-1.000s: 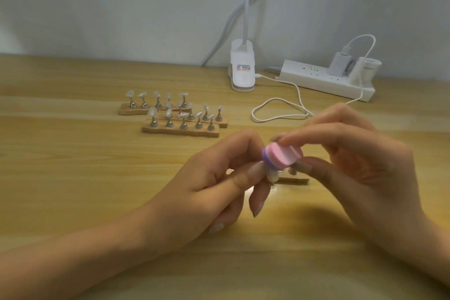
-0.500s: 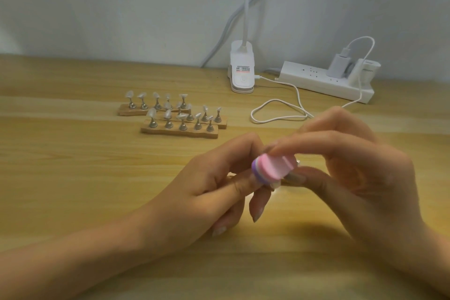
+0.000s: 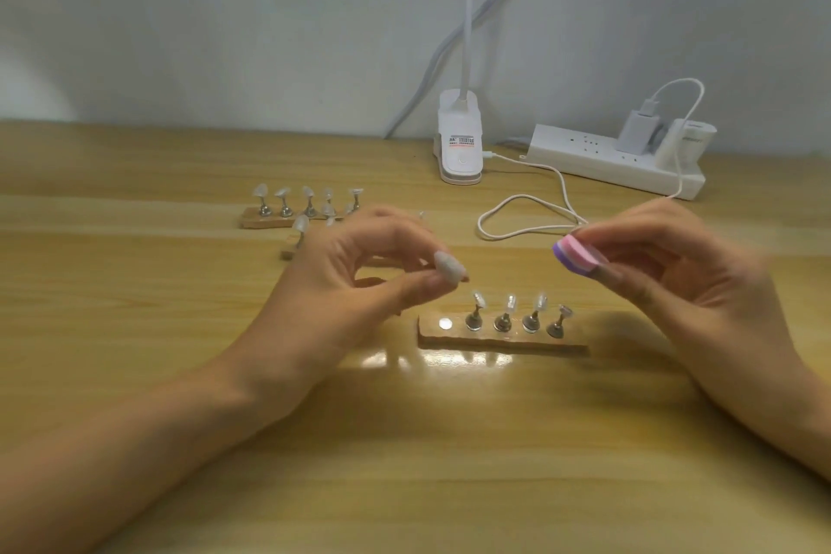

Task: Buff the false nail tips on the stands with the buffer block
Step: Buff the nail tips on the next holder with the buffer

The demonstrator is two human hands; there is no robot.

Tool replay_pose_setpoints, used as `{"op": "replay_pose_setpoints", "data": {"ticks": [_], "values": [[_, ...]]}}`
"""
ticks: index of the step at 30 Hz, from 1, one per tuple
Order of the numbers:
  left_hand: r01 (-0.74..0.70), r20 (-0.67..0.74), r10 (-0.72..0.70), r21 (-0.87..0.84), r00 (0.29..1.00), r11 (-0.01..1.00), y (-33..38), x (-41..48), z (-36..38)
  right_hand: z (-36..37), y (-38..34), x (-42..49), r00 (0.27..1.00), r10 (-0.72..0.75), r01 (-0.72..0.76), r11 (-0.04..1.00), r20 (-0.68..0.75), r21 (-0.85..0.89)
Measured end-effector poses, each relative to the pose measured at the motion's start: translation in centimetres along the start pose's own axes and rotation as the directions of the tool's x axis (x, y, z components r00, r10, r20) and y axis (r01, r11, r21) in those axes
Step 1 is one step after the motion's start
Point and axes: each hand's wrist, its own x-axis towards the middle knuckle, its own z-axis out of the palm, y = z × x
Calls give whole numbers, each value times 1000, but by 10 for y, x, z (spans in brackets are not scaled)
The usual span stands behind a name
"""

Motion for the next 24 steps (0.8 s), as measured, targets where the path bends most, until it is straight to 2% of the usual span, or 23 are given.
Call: {"op": "replay_pose_setpoints", "data": {"ticks": [5, 10, 16, 24], "values": [[27, 26, -34, 229, 999, 973, -5, 3, 1, 0, -1, 0, 1000, 10, -10, 1000, -4, 0], [67, 26, -76, 264, 997, 962, -6, 2, 2, -1, 1, 0, 999, 35, -34, 999, -2, 8], [30, 56, -66, 494, 996, 869, -7, 5, 5, -2, 3, 1, 998, 52, -52, 999, 20, 15], [132, 35, -161, 420, 986, 898, -9, 5, 6, -2, 5, 1, 998, 49, -50, 999, 47, 9]]}}
